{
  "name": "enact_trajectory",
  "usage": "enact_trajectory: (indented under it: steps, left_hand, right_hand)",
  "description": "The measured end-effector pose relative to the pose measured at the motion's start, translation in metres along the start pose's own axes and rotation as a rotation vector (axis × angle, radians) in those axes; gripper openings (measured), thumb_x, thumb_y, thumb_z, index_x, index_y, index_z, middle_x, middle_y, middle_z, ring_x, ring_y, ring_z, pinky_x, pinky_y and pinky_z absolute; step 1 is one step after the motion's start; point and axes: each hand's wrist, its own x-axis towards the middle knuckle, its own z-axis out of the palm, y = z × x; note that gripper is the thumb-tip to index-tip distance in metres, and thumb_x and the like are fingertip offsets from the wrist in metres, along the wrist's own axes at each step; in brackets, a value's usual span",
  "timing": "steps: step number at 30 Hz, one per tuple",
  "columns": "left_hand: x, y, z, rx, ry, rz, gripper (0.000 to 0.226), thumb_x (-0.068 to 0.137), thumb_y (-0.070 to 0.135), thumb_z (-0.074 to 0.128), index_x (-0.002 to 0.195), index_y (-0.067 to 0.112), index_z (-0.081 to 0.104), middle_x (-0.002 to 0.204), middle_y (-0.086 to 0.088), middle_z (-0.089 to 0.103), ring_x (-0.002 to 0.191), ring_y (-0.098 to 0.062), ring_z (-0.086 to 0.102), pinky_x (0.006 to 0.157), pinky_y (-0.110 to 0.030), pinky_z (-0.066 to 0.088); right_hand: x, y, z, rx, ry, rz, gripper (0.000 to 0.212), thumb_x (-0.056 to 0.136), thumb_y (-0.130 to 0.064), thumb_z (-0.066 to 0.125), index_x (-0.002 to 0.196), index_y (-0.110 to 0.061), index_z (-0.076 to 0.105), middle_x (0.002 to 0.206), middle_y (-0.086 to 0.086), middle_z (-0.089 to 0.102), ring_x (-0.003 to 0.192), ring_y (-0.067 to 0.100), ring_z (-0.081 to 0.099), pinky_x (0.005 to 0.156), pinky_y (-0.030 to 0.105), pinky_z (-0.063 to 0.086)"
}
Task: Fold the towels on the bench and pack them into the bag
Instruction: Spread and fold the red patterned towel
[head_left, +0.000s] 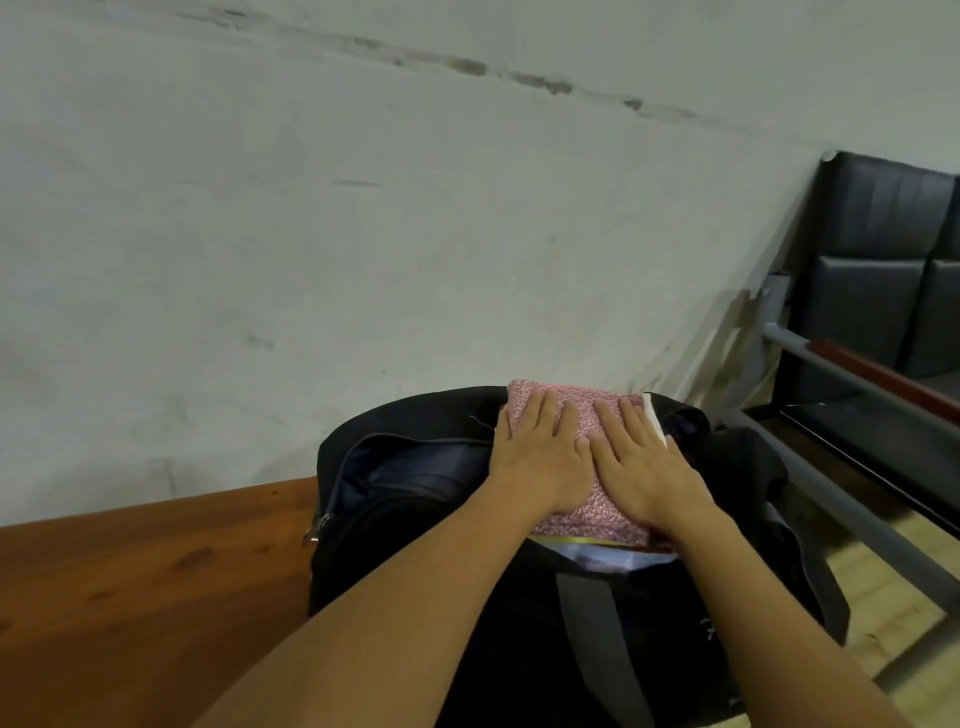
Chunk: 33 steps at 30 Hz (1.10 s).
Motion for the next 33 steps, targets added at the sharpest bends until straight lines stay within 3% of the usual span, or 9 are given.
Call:
enact_trajectory:
  steps: [6,9,11,13,15,21,24,27,33]
  left_hand:
    - [-0.001,-0.014,-0.014,-0.057,-0.096,0.108,0.058,0.106,0.037,0.015,0.158,0.017,-0.003,0.164,-0.006,-0.015,0.150,-0.020,-0.016,0.122,-0.051,-0.006]
    - [-0.020,-0.038,-0.034,-0.154,-0.118,0.195,0.047,0.107,0.029,0.025,0.152,0.015,0.031,0.159,-0.010,0.027,0.146,-0.028,0.025,0.119,-0.051,0.021]
    - [-0.042,-0.058,-0.055,-0.316,-0.003,0.169,0.035,0.106,0.026,0.031,0.124,0.012,0.057,0.127,-0.010,0.059,0.114,-0.028,0.056,0.102,-0.049,0.043]
    - [-0.065,-0.075,-0.075,-0.398,0.157,0.084,0.035,0.104,0.024,0.031,0.112,0.011,0.062,0.112,-0.007,0.065,0.100,-0.023,0.061,0.093,-0.045,0.049]
    - [-0.095,-0.098,-0.094,-0.474,0.342,0.001,0.034,0.103,0.023,0.032,0.106,0.015,0.065,0.103,-0.004,0.067,0.093,-0.019,0.062,0.087,-0.042,0.051]
    - [-0.201,-0.182,-0.139,-0.780,0.661,-0.201,0.036,0.098,0.015,0.040,0.062,0.010,0.045,0.058,0.000,0.047,0.054,-0.012,0.041,0.054,-0.029,0.035]
    - [-0.257,-0.233,-0.149,-0.858,0.800,-0.317,0.042,0.096,0.013,0.043,0.056,0.015,0.032,0.053,-0.001,0.030,0.051,-0.014,0.028,0.052,-0.035,0.026]
    - [-0.312,-0.284,-0.151,-0.848,0.892,-0.446,0.047,0.096,0.014,0.046,0.052,0.017,0.028,0.047,0.006,0.025,0.047,-0.011,0.025,0.048,-0.026,0.023]
    - [-0.398,-0.375,-0.138,-0.899,1.055,-0.736,0.052,0.096,0.016,0.047,0.049,0.019,0.025,0.041,0.012,0.020,0.040,-0.008,0.019,0.045,-0.026,0.020]
  right_hand:
    - [-0.004,-0.020,-0.014,-0.156,-0.003,0.080,0.059,0.103,-0.049,0.011,0.159,-0.031,0.005,0.167,-0.003,0.004,0.153,0.013,-0.004,0.119,0.056,-0.008]
    - [-0.017,-0.055,-0.031,-0.231,0.132,0.117,0.059,0.101,-0.045,0.007,0.142,-0.021,0.043,0.146,0.007,0.048,0.141,0.024,0.037,0.118,0.058,0.010]
    - [-0.026,-0.091,-0.042,-0.212,0.227,0.000,0.071,0.092,-0.042,-0.004,0.117,-0.014,0.056,0.122,0.007,0.059,0.118,0.028,0.052,0.099,0.045,0.039]
    - [-0.031,-0.130,-0.046,-0.080,0.307,-0.061,0.049,0.097,-0.034,0.010,0.103,-0.013,0.054,0.108,0.009,0.061,0.097,0.030,0.057,0.072,0.037,0.039]
    - [-0.040,-0.180,-0.045,0.137,0.341,-0.111,0.029,0.104,-0.029,0.029,0.090,-0.014,0.050,0.091,0.008,0.063,0.079,0.029,0.056,0.066,0.036,0.038]
    - [-0.075,-0.321,-0.038,0.606,0.164,-0.325,0.051,0.104,-0.036,0.034,0.077,-0.004,0.061,0.072,0.011,0.063,0.067,0.025,0.060,0.068,0.042,0.051]
    - [-0.092,-0.385,-0.029,0.724,0.049,-0.386,0.052,0.103,-0.033,0.036,0.078,0.007,0.058,0.067,0.016,0.060,0.056,0.018,0.050,0.058,0.035,0.046]
    - [-0.108,-0.448,-0.015,0.792,-0.057,-0.406,0.048,0.101,-0.027,0.040,0.072,0.009,0.055,0.059,0.005,0.054,0.053,0.012,0.046,0.057,0.025,0.042]
    - [-0.150,-0.581,0.026,0.789,-0.257,-0.526,0.045,0.099,-0.026,0.043,0.064,0.001,0.052,0.058,0.005,0.050,0.054,0.017,0.044,0.057,0.027,0.039]
